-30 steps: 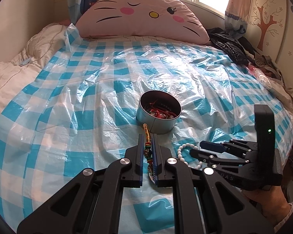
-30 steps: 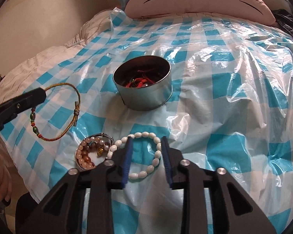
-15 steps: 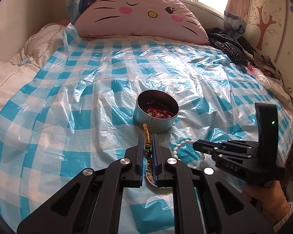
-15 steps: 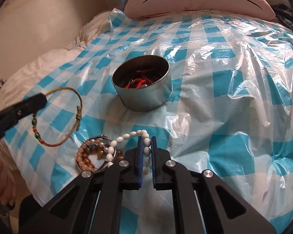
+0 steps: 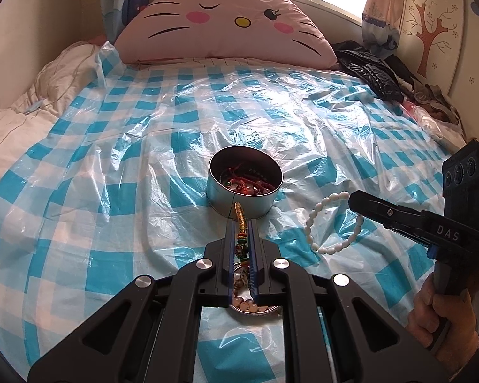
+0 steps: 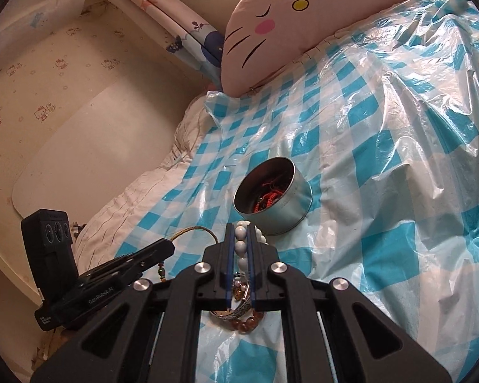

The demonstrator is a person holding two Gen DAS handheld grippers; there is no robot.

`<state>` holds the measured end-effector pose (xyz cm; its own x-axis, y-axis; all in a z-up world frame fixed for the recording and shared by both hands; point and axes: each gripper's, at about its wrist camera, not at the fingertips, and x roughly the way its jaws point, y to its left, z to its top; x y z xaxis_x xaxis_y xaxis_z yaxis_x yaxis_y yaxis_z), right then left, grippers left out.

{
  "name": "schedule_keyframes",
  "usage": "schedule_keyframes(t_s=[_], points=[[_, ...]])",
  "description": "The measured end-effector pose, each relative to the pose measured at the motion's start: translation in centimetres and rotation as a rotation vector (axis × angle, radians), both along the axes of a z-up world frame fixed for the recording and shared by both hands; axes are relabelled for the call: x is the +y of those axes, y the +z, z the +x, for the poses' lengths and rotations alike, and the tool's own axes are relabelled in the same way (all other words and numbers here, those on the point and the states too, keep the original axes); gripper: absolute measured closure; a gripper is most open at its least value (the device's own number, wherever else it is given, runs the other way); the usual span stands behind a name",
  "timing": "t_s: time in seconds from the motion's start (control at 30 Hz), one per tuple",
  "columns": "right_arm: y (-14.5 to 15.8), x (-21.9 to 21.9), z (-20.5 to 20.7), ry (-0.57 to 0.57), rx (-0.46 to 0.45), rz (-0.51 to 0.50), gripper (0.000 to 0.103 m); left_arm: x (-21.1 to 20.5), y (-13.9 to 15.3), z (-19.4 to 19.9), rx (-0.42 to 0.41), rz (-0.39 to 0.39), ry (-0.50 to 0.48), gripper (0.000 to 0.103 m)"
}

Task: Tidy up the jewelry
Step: 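Carry the white bead bracelet into the tin with the right gripper while the left drops the gold-green bracelet in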

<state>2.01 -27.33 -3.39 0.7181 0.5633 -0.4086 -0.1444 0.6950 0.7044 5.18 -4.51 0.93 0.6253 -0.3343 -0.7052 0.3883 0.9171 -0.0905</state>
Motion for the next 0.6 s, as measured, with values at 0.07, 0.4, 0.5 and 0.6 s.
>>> schedule_keyframes(t_s=[0.07,0.4,0.5,0.6], points=[[0.4,0.1,-0.1,0.000,-0.021,0.023,0.095,-0.3,0.1,0.0,-0.007,0.004,-0.003,0.095],[1.1,0.9,0.1,0.011,-0.063,0.030,0.095,-1.2,0.6,0.2,-0.030,0.000,-0.011,0.095],[0.9,0.9,0.2,0.013,-0.061,0.030,0.095,-1.3,0.5,0.3,-0.029,-0.005,-0.012,0.095],[1.0,0.8,0.2,0.009,-0.071,0.039,0.095,-1.2,0.5,0.4,-0.030,-0.015,-0.009,0.095]])
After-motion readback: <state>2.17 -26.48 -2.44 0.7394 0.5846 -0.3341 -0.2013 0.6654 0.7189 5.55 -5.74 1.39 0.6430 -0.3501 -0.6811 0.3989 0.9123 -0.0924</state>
